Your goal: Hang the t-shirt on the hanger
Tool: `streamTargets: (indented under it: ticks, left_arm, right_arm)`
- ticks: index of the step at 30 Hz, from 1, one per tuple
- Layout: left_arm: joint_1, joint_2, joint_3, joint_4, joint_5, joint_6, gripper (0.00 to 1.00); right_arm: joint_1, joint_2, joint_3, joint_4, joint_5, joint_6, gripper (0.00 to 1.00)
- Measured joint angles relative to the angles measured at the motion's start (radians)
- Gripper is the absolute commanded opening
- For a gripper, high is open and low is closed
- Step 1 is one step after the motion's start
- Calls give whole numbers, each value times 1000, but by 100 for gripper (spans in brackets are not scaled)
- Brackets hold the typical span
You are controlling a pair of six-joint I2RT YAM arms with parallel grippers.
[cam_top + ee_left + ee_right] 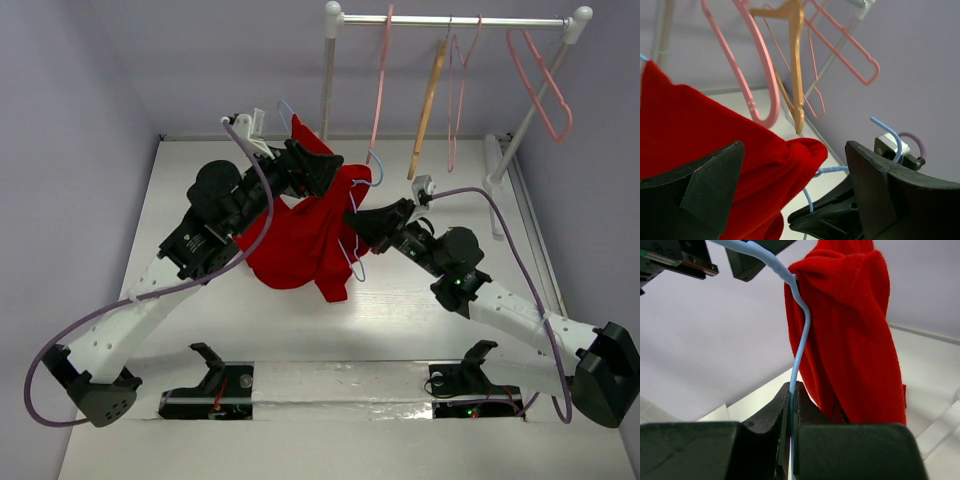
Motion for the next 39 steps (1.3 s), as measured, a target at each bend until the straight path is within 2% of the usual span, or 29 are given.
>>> streamTargets:
  ticks: [7, 16, 24, 27, 28, 33, 34, 36, 37, 39]
  left_arm:
    - [26, -56, -48, 52, -99, -32, 78]
    - [40, 11, -147, 127, -92, -122, 77]
    - [40, 45, -268, 288, -35, -216, 76]
    - [40, 45, -323, 364, -24, -250, 67]
    - [40, 45, -342, 386, -24, -262, 60]
    - [40, 45, -409, 460, -39, -306, 37]
    - [40, 45, -418, 471, -45, -312, 28]
    - [40, 45, -430, 493, -56, -327, 19]
    - [40, 44, -435, 500, -65, -331, 3]
    - [43, 42, -443, 517, -77, -351, 0]
  right_arm:
    - [0, -8, -2, -2, 11, 0, 0]
    - [0, -33, -2, -40, 19, -13, 0]
    - [8, 19, 8, -68, 18, -26, 0]
    - [20, 53, 18, -71, 19, -31, 0]
    - [26, 63, 19, -71, 19, -32, 0]
    - [55, 101, 20, -84, 32, -41, 0]
    - [58, 107, 22, -88, 36, -44, 0]
    - [66, 116, 27, -100, 45, -49, 0]
    - [67, 120, 31, -102, 48, -53, 0]
    - [71, 126, 39, -108, 56, -58, 0]
